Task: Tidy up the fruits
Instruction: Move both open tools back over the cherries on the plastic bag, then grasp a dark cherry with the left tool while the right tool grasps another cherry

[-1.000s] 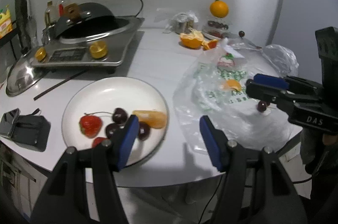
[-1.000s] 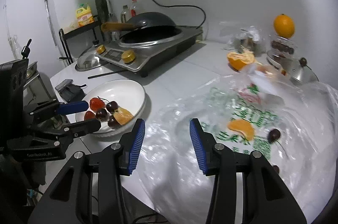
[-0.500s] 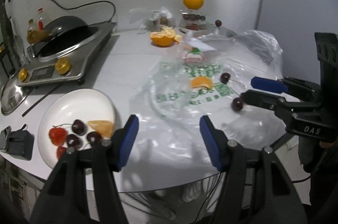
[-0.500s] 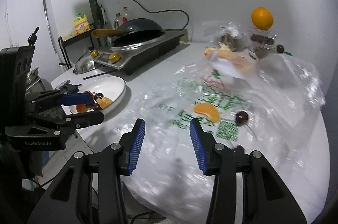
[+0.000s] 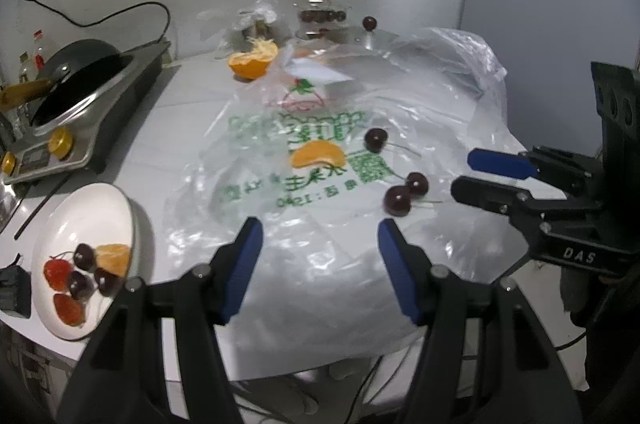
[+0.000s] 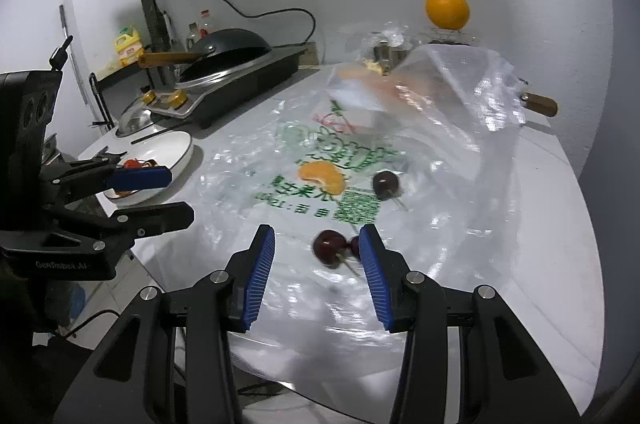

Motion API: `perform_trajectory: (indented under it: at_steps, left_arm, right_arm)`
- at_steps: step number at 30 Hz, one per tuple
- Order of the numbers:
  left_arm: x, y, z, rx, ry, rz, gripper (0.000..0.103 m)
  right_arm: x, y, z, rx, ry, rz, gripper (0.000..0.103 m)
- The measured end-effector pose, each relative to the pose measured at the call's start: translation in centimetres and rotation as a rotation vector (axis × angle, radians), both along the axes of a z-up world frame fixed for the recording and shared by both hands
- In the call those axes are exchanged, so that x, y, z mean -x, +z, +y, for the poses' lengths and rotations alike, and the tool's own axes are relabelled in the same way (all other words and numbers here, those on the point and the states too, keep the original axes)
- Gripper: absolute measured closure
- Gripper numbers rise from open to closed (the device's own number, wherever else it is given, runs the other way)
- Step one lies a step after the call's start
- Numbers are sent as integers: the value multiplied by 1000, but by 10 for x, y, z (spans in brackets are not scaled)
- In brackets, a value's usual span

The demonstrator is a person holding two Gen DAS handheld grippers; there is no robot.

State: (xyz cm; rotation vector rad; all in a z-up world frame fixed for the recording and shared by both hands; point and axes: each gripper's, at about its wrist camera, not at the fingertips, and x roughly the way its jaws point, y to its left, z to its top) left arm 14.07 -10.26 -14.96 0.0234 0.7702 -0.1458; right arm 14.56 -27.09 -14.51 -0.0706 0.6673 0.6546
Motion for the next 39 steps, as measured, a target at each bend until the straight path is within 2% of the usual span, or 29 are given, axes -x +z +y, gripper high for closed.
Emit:
perform_trajectory:
  at_steps: [13,24,31,39]
  left_arm:
    - [-38,-27,-35,-10,-40,75,41]
    - [-65,-42,-62,-35,-109,130,42]
    - [-75,-55,-76,-93,-161,172,42]
    - [-81,-60,-84,-163,-235,155,42]
  right_arm:
    - [-17,-15,-21,26,-30,9,57]
    - [-36,-24,-34,2,-42,31,57]
    - [-42,-27,-43,-17,-57,52,57]
    - [-43,-27,-44,-32,-64,51,57]
